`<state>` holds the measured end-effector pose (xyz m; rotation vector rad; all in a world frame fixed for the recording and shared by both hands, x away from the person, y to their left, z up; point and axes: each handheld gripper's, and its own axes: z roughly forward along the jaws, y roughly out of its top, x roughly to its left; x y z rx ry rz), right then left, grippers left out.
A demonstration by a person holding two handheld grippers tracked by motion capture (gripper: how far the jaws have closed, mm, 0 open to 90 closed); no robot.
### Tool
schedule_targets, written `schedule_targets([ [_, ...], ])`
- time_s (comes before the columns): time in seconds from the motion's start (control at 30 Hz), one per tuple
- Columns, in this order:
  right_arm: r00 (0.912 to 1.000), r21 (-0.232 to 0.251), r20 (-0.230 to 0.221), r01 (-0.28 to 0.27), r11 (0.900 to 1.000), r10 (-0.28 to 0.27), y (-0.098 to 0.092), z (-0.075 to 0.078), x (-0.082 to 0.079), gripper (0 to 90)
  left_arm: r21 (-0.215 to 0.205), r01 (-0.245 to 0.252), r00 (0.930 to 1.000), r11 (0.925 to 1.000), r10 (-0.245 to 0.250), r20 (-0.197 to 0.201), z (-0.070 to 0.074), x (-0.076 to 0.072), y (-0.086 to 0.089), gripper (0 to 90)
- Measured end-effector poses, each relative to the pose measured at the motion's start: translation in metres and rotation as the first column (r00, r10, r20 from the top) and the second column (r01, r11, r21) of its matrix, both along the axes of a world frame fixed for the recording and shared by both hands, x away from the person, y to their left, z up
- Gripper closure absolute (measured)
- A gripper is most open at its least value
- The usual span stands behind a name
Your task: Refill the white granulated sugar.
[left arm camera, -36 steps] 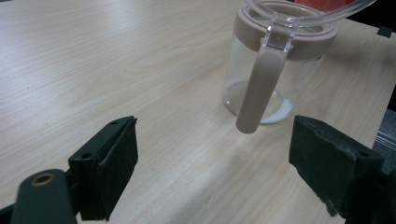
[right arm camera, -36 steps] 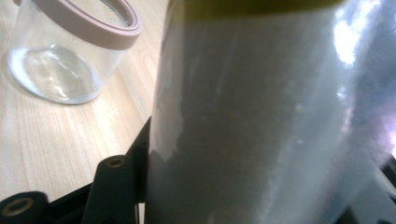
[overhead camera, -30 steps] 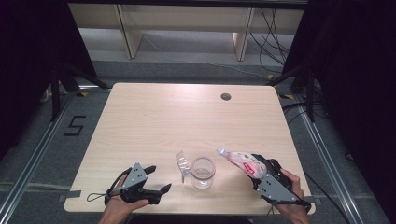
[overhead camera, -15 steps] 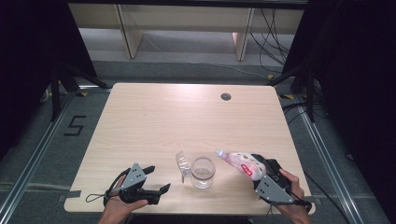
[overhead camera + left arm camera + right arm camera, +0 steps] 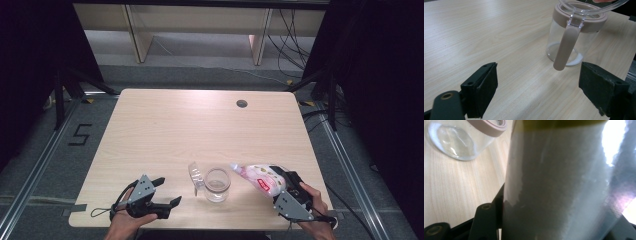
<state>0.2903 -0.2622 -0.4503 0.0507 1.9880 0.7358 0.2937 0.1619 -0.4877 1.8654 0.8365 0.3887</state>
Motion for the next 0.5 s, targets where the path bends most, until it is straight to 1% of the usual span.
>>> schedule_targets([
  [0.1,0.9999,0.0,-0.004,0.012,1.0,-0.012,0.0004,-0.0014,-0.0022,45.3,-0.01,0.003,1.0,0.9999,-0.003,0.003,-0.0003,0.0007,0.0,15.2],
  [0.13,0.9998,-0.028,0.016,-0.01,1.0,0.01,0.0003,0.0006,-0.0012,45.2,-0.006,0.0,1.0,1.0,0.0,0.002,0.0,0.0004,0.0,15.3],
  [0.17,0.9998,-0.033,0.013,-0.012,0.999,0.013,0.0003,0.001,-0.0016,45.3,0.001,-0.002,1.0,1.0,0.002,0.0,0.0004,0.0,0.0001,15.3],
  [0.2,1.0,-0.025,0.009,-0.002,1.0,0.002,0.0006,0.0004,-0.0024,45.3,0.006,-0.003,1.0,1.0,0.003,-0.004,0.0008,-0.0004,0.0002,15.3],
  [0.33,1.0,-0.02,0.007,0.001,1.0,0.0,0.0008,0.0012,-0.0039,45.3,0.006,-0.003,1.0,1.0,0.003,-0.004,0.0005,-0.0001,0.0002,15.2],
  [0.37,0.9995,-0.046,0.028,-0.013,0.999,0.015,0.0009,0.0032,-0.0035,45.3,-0.004,0.002,1.0,1.0,-0.002,-0.002,-0.0001,0.0006,0.0001,15.3],
  [0.4,0.9995,-0.046,0.028,-0.013,0.999,0.015,0.0009,0.0032,-0.0035,45.3,-0.004,0.002,1.0,1.0,-0.002,-0.002,-0.0001,0.0006,0.0001,15.3],
  [0.43,0.9999,-0.033,0.012,0.005,0.999,-0.005,0.0011,0.0017,-0.005,45.3,-0.004,0.0,1.0,1.0,0.0,-0.003,0.0,0.0006,0.0001,15.3],
  [0.47,0.9999,-0.05,0.016,0.006,0.999,-0.006,0.0017,0.0017,-0.0059,45.3,0.004,-0.005,1.0,1.0,0.005,-0.004,0.0004,0.0001,0.0001,15.2],
  [0.5,0.9996,-0.064,0.029,-0.005,0.998,0.007,0.0023,0.0014,-0.0044,45.3,-0.001,0.002,1.0,1.0,-0.002,-0.003,-0.0003,0.0008,0.0,15.2],
])
